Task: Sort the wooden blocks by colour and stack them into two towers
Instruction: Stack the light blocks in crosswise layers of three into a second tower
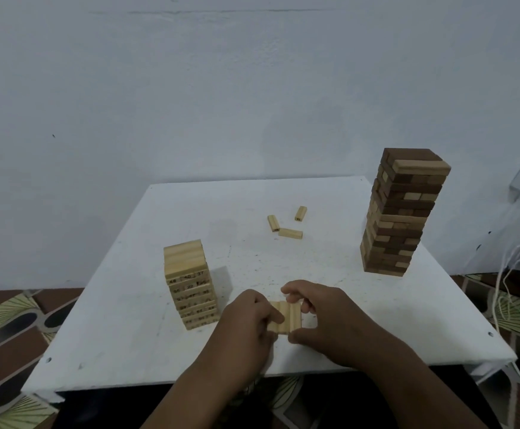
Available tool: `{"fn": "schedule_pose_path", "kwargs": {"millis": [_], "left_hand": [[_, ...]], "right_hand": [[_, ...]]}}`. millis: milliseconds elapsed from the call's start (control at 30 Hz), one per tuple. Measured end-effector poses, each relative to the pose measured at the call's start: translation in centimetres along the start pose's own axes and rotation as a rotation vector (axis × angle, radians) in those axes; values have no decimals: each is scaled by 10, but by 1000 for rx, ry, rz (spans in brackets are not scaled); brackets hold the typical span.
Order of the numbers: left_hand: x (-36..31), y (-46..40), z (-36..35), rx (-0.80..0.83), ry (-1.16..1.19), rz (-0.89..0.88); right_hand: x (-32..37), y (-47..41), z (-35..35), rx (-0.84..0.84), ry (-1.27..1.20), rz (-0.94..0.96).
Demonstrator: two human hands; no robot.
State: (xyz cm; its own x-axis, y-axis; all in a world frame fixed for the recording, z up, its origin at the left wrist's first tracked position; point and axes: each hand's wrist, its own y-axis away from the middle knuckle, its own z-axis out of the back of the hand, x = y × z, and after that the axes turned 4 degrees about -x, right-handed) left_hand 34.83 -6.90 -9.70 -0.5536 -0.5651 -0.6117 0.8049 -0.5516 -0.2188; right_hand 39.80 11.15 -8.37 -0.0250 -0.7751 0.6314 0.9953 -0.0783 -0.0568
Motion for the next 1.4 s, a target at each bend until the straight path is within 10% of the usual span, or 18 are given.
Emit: {"fn": "schedule_pose_path", "kwargs": {"millis": [1400], "left_hand": [[0,4,7,-63,98,-67]], "right_hand": [[-5,-6,-3,-51,58,24]]}}
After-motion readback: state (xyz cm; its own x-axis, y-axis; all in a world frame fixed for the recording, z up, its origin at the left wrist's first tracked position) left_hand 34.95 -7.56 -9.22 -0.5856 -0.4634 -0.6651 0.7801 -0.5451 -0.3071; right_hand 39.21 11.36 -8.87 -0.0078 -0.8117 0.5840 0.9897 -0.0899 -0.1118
